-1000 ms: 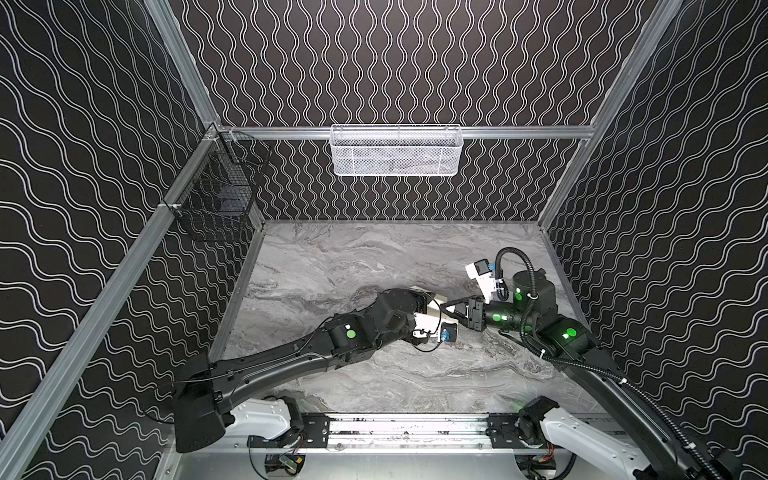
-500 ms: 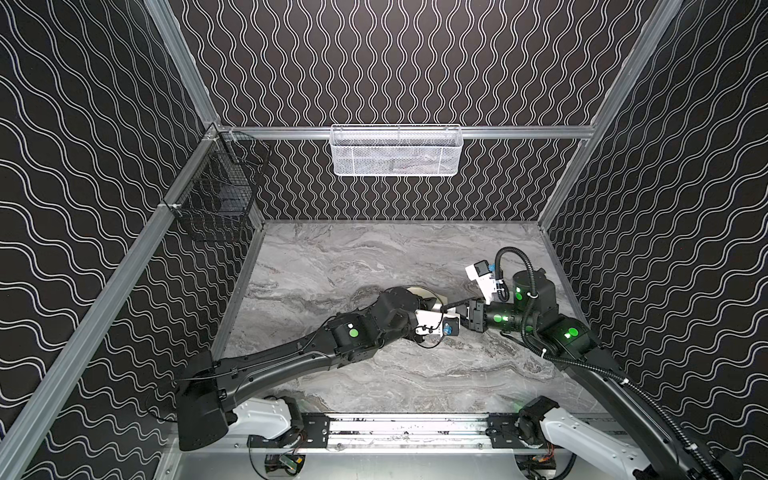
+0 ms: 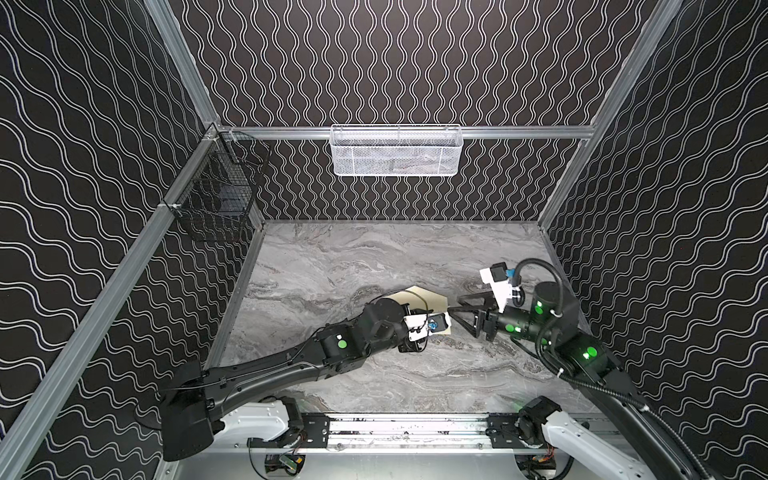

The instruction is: Place the letter into the envelope and seal it

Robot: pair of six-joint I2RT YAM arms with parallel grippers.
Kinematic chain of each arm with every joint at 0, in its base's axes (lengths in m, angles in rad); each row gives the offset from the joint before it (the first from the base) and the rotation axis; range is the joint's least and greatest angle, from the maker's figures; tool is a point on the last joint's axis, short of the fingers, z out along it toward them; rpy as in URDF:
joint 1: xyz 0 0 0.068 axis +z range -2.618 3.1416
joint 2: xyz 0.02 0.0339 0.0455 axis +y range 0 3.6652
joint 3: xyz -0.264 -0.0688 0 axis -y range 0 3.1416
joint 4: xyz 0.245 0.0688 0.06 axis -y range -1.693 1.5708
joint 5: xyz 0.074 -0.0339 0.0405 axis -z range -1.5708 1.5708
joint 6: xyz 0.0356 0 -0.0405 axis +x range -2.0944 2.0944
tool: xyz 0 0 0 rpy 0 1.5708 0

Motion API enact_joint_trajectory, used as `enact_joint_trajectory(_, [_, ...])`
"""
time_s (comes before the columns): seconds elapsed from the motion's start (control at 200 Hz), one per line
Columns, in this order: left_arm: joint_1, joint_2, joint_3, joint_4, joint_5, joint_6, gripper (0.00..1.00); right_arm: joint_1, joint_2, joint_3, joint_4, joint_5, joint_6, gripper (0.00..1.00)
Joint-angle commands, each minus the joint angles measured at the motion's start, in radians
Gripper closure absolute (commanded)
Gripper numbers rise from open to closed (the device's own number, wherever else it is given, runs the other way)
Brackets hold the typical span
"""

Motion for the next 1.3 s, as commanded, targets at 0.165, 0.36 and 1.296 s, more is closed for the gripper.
enact_joint_trajectory(0.165, [0.051, -0.009, -0.145, 0.478, 0.264, -0.410, 1.00, 0.003, -0.177, -0.209, 0.337, -0.066, -0.209, 0.34])
enact_joint_trajectory(0.36, [0.055, -0.005, -0.181, 0.533, 0.321, -0.427, 1.00, 0.013, -0.163, -0.277, 0.504, -0.108, -0.242, 0.33])
enact_joint_trajectory(1.296, [0.061, -0.012, -0.231, 0.543, 0.236, -0.442, 0.42, 0.235, 0.025, -0.258, 0.526, 0.103, -0.227, 1.00])
